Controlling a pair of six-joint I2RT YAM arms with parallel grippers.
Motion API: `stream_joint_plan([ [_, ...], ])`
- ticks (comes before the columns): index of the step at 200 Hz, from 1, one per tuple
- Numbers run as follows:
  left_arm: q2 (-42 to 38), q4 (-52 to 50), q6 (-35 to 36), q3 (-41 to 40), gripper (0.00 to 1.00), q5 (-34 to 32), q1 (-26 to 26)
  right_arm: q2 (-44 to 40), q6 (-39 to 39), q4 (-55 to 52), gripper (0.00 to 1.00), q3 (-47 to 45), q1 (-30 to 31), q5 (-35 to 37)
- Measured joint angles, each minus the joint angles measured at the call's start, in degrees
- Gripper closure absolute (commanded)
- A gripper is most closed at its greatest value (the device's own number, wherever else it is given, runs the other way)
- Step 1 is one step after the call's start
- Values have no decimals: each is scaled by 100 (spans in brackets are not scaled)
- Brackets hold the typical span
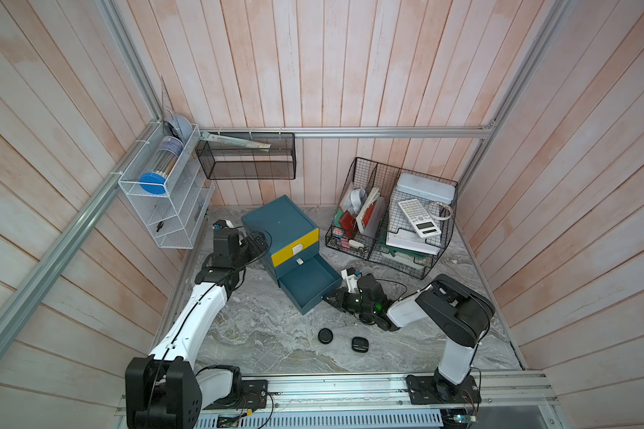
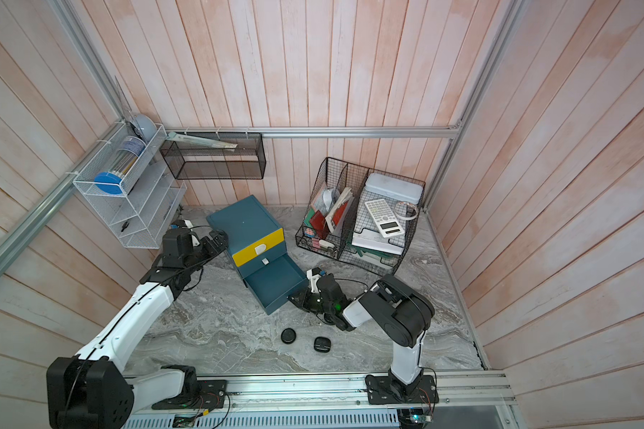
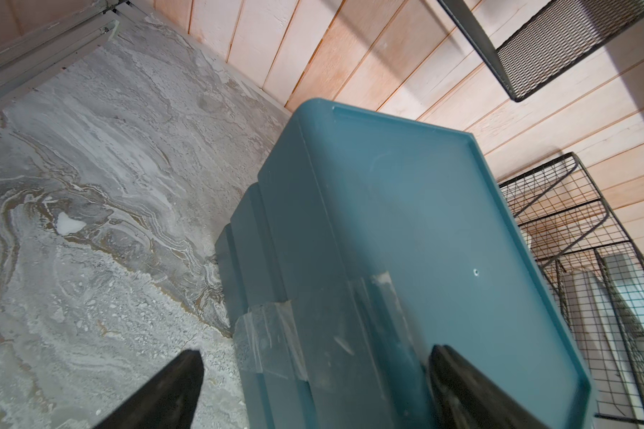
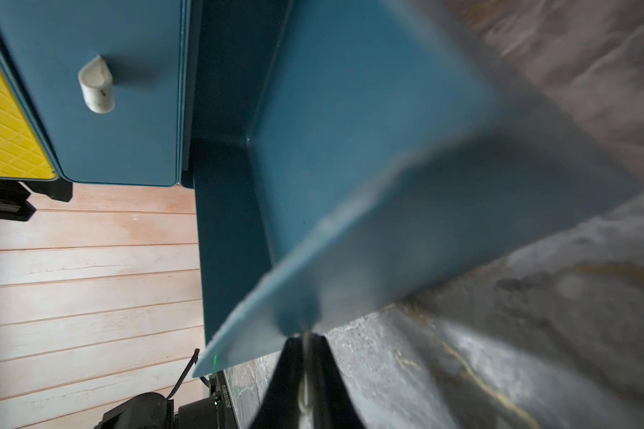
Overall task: Put the bluetooth earphones in the drawer according to color
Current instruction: Open the drawer in the storage box, then pick up the Bluetooth earphone from the center of the board.
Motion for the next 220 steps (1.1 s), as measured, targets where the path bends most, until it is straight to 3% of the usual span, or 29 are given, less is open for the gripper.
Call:
stream_joint_plan([
  [38,-573,-662,4,9,0,-114,13,-179,-173,-149,44,2,0,-74],
  [83,-1381,-1320,4,127,0,-35,9,-1010,-671,-841,23,15,0,-76],
  [138,-2277,-2140,2,153,0,116,-446,-2275,-1797,-2564,17,236,-2,-42],
  [170,-2677,-2446,-98,85,0,227,-866,-2852,-2387,-3536,7,297,-2,59],
  [220,-3132,-2719,-656,-533,0,-24,-2203,-3383,-2618,-4363,2,251,-2,120],
])
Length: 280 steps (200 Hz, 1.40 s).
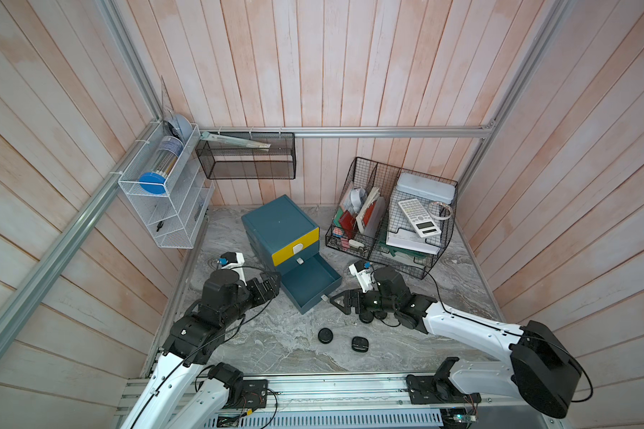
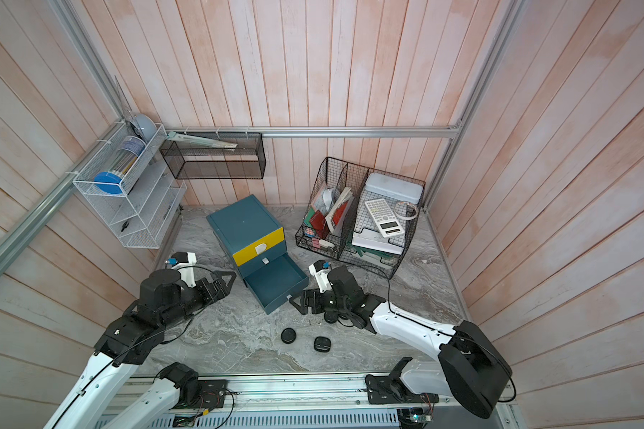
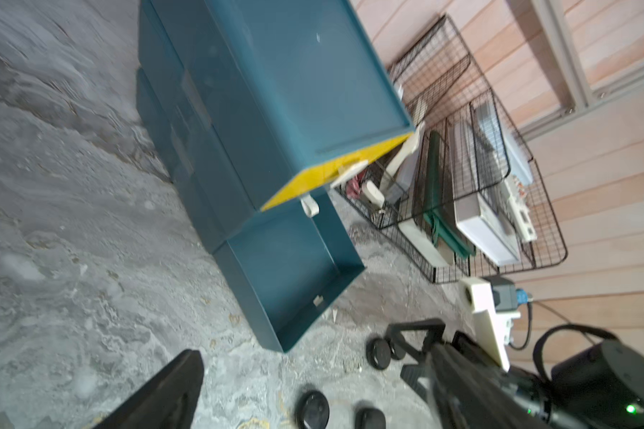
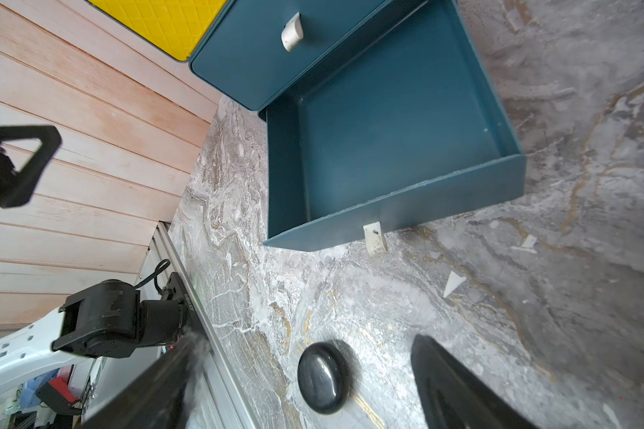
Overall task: Put the bluetooth earphones in the drawer according to color
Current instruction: Pick up the Bluetooth earphone from the center of the board.
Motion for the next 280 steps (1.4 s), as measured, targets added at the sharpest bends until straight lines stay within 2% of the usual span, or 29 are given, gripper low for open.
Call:
stream_joint_plan([
  [32,-269,-48,-619,-568,0,-527,-1121,-70,33,-236,2,-37,0,210],
  [68,-210,37,-1462,-1139,0,-1351,-2518,-223,267,-682,2,-59,0,1010],
  [98,542,153,-2177,-1235,0,-2214,-3832,-514,435,-1134,2,-81,-7,1816],
  [118,1239,229,-2516,-1161,0,-2656,-4310,-636,479,-1386,2,-81,-33,2194],
  [151,2245,452,-2793,-907,0,-3003,-4631,-656,511,-1779,2,-81,-87,2667],
  [202,3530,758,-2763,-393,0,-2997,-4675,-802,343,-2050,2,-81,-114,3121],
  [280,4905,935,-2232,-55,0,-2201,-4295,-1342,66,-2133,2,-365,-334,3248],
])
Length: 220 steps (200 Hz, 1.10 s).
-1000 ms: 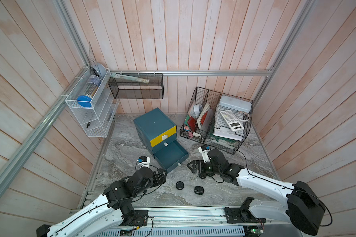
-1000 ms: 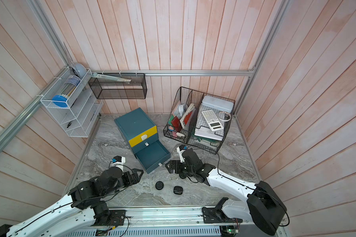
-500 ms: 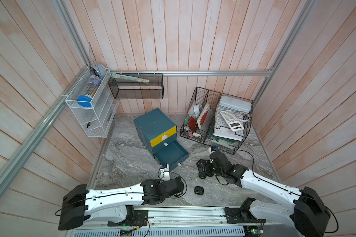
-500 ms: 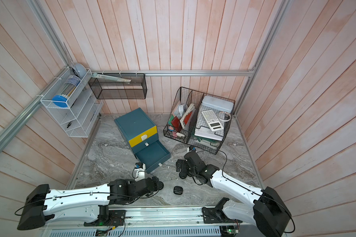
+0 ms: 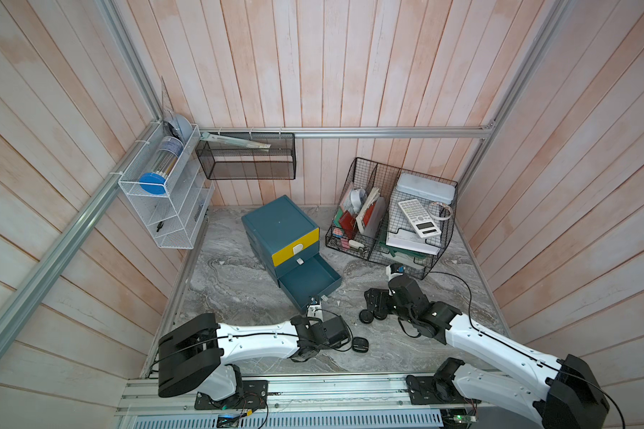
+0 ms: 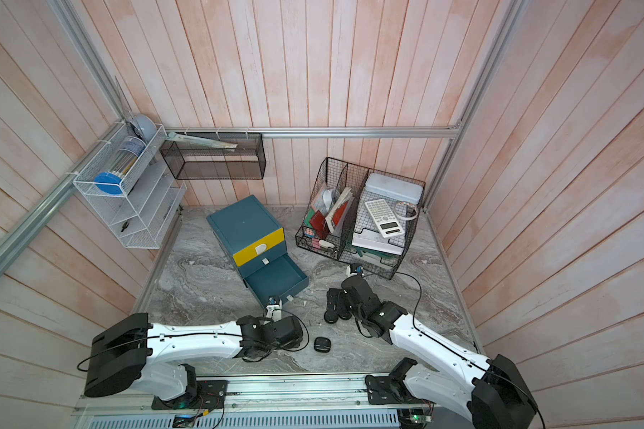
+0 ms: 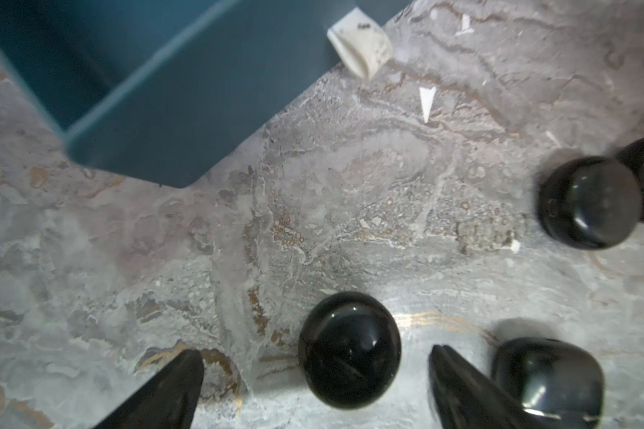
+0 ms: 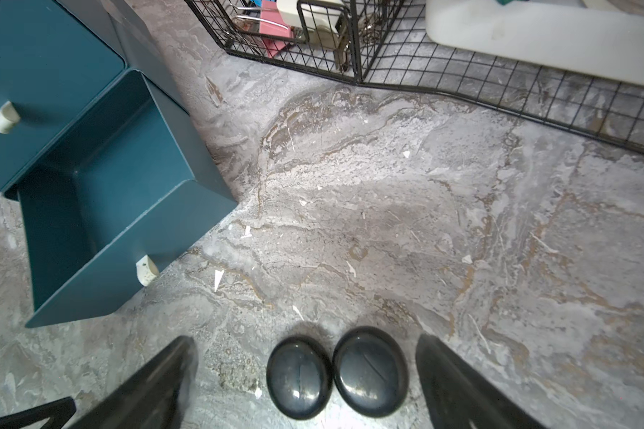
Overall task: Put the bluetooth earphones in the drawer according to color
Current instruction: Pick up the Bluetooth earphone from the center of the board.
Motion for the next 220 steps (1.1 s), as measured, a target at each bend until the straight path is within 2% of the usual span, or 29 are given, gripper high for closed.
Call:
stream_joint_plan([
  [60,1008,-160,474,752,1,361,98,-341,-35,0,2,-264,-249,-142],
  [95,1209,-417,649,973,12,363,98,-415,-131,0,2,-269,-321,-275],
  [127,1231,-485,721,1003,33,365,103,-472,-181,9,2,-282,-341,-343],
  [139,1241,-479,706,1014,36,372,103,-472,-192,11,2,-284,-352,-374],
  [156,1252,-468,726,1021,48,376,103,-470,-190,33,2,-332,-354,-407],
  [185,1252,-485,739,1034,54,361,103,-439,-149,28,2,-417,-428,-435],
  [220,1172,-706,745,1086,54,236,122,-463,-33,72,2,-549,-468,-431],
])
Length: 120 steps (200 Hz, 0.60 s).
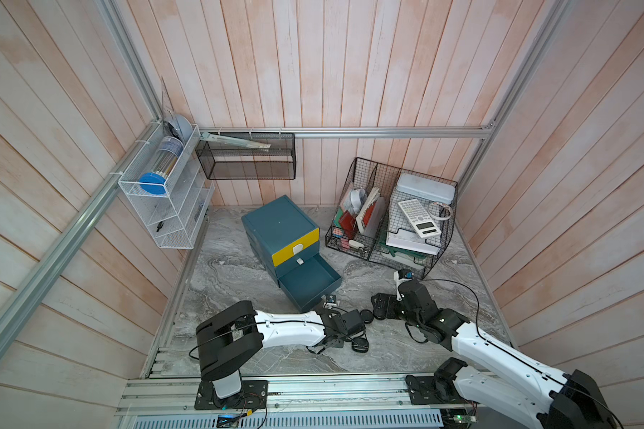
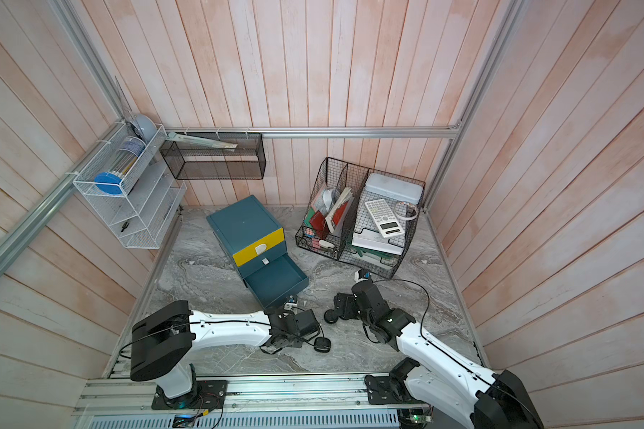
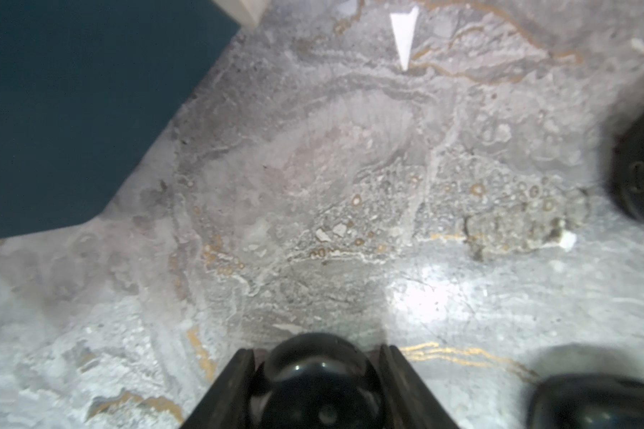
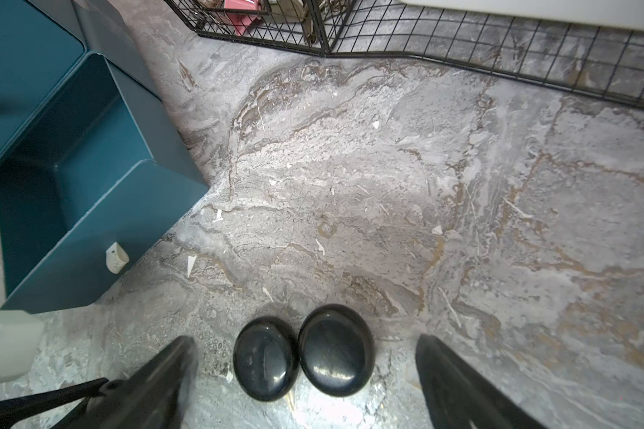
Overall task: Put the bluetooth earphones in the drawer according to color
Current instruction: Pick up the Bluetooth earphone from the center of the board.
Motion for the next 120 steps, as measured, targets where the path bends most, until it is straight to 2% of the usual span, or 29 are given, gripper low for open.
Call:
stream_joint_plan([
  [56,-962,-468,175,402,54,-356,372,-380,83,125,2,-238,-20,-15],
  [102,-1471,-713,662,551,54,-621,1270,-431,79,199,2,-299,-24,-144],
  [120,-1462,-756,876,549,54,-660,1657,-437,42,297,9,-345,-26,-313],
])
